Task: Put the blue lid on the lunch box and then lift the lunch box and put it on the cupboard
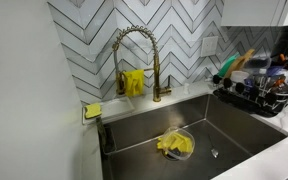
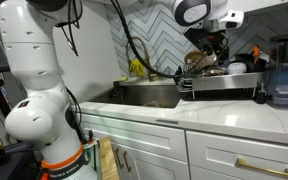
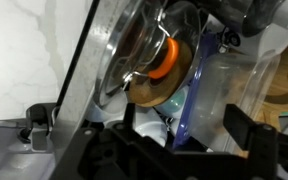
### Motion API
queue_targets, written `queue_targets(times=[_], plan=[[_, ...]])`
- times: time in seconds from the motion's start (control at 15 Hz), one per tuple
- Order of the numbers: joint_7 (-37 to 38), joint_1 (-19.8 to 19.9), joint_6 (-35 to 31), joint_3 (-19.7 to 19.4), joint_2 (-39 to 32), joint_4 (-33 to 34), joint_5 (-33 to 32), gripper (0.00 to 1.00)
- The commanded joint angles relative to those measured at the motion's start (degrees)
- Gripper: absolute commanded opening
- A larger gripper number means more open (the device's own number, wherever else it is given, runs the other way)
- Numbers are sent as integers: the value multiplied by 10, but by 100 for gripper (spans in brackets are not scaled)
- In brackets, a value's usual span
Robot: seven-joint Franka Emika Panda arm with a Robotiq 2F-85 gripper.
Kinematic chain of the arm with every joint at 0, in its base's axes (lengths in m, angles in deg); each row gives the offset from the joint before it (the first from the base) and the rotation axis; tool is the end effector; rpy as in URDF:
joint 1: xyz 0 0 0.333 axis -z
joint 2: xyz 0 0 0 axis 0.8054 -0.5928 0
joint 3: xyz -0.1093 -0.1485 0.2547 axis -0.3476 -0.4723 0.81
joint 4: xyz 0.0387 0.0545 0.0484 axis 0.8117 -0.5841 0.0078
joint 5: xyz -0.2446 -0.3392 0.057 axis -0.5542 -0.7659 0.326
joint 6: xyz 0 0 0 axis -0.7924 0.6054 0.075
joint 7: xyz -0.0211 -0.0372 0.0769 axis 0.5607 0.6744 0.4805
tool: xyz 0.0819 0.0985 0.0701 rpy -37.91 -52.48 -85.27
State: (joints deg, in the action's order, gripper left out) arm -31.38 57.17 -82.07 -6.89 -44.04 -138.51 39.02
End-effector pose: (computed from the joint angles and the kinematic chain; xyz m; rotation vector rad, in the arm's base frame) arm 0.6704 -0.0800 0.4550 -2.6313 0.3788 -0.5429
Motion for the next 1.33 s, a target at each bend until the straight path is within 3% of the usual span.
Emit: queue_targets(times=[0.0, 0.27, 0.67, 0.73, 0.93, 1.07, 1.27], plan=[[-20, 24, 23, 21, -37, 44, 42, 70], [-21, 35, 32, 35, -66, 72, 66, 71], [-25, 46, 38, 48, -99, 104, 81, 55], [-25, 48, 40, 51, -105, 110, 84, 61], [-28, 53, 42, 57, -117, 121, 94, 59], [-25, 55, 34, 60, -124, 127, 100, 48], [-27, 58, 35, 63, -132, 135, 109, 16]])
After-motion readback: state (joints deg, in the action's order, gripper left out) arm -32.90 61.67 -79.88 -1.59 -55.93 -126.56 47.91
